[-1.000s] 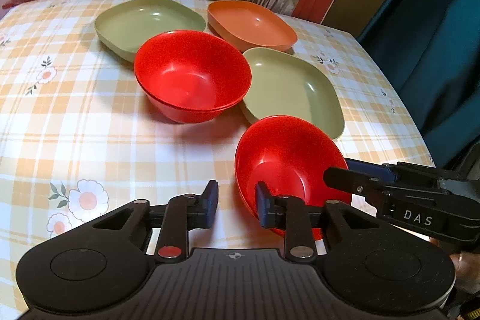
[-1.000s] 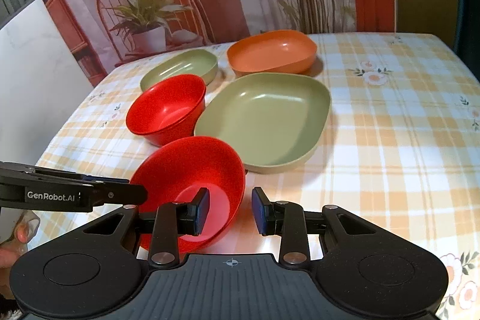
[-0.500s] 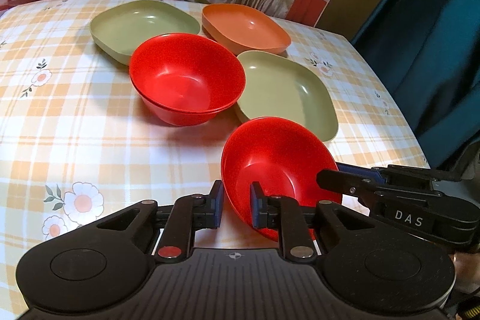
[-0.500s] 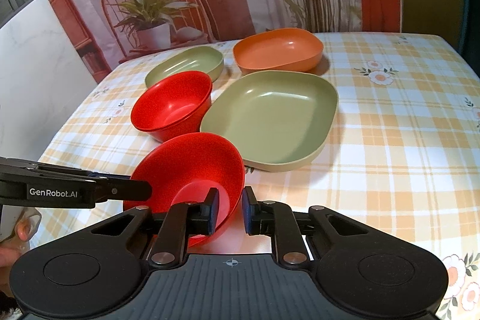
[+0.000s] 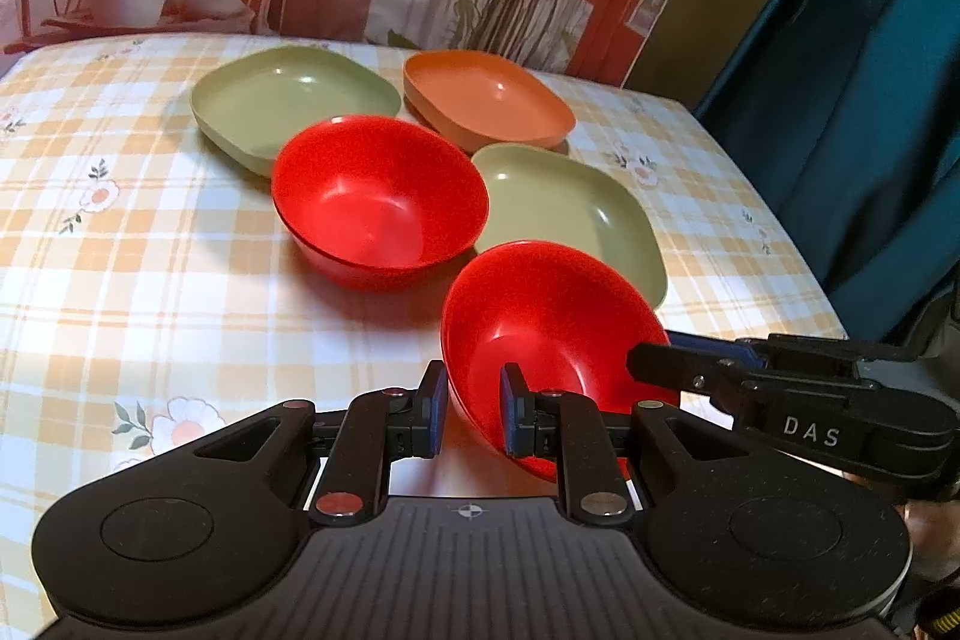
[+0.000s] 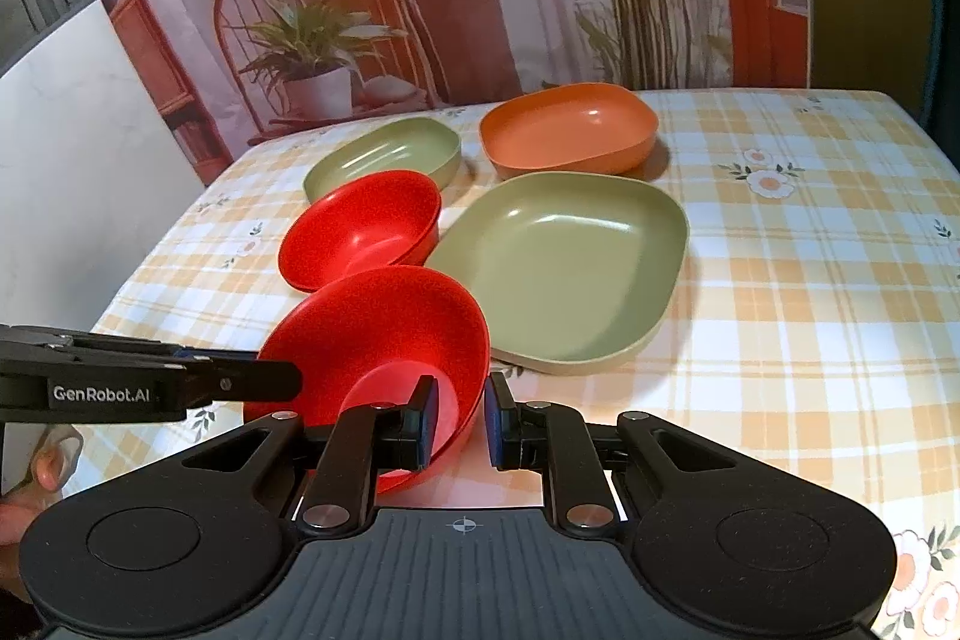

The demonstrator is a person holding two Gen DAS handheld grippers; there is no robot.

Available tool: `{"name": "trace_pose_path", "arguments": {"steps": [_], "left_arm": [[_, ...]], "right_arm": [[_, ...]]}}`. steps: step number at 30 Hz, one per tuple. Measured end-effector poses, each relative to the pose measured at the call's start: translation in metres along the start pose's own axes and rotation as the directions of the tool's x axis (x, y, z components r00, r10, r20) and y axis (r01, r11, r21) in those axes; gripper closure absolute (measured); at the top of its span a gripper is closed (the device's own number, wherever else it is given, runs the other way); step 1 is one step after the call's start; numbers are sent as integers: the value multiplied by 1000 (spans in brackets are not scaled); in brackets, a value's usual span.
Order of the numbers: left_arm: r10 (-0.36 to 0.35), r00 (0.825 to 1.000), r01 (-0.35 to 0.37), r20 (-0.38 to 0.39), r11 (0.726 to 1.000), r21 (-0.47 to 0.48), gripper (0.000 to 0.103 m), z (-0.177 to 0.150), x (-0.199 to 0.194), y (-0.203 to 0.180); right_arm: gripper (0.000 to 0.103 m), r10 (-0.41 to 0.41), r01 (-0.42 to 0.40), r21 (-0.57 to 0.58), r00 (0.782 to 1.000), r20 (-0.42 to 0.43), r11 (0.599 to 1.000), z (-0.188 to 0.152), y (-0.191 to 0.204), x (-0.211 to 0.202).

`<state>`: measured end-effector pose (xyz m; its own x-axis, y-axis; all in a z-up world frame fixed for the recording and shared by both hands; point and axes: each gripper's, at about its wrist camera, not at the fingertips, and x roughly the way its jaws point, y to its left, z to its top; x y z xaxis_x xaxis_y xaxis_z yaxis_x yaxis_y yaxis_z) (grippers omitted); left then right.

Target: Organize plates and bowls

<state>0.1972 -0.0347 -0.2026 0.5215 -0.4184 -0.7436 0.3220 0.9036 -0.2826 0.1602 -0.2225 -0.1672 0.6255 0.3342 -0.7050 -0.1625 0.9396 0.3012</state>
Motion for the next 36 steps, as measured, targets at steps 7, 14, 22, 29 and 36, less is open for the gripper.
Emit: {"name": "trace_pose_path", "arguments": {"steps": [7,14,22,29,36], "left_arm": [[14,998,-15,62,1000,11,83,12,-13,4],[46,994,-46,98,999,-7,83,42,-20,19],[89,992,-84,86,994,-67,83,73,-6,43],[126,990,-123,56,991,-48,83,73,11,46],[147,989,-145,35,988,-44,83,75,19,51]], "right_arm": [[87,43,-43,-1,998,45,999,22,6,-1],[87,80,-75,-56,992,94,996,60,19,12],[87,65,-57,-101,995,81,993,90,31,51],[87,43,-40,-86,999,34,996,92,29,79],[87,39,-38,-92,999,16,995,93,31,89]]}}
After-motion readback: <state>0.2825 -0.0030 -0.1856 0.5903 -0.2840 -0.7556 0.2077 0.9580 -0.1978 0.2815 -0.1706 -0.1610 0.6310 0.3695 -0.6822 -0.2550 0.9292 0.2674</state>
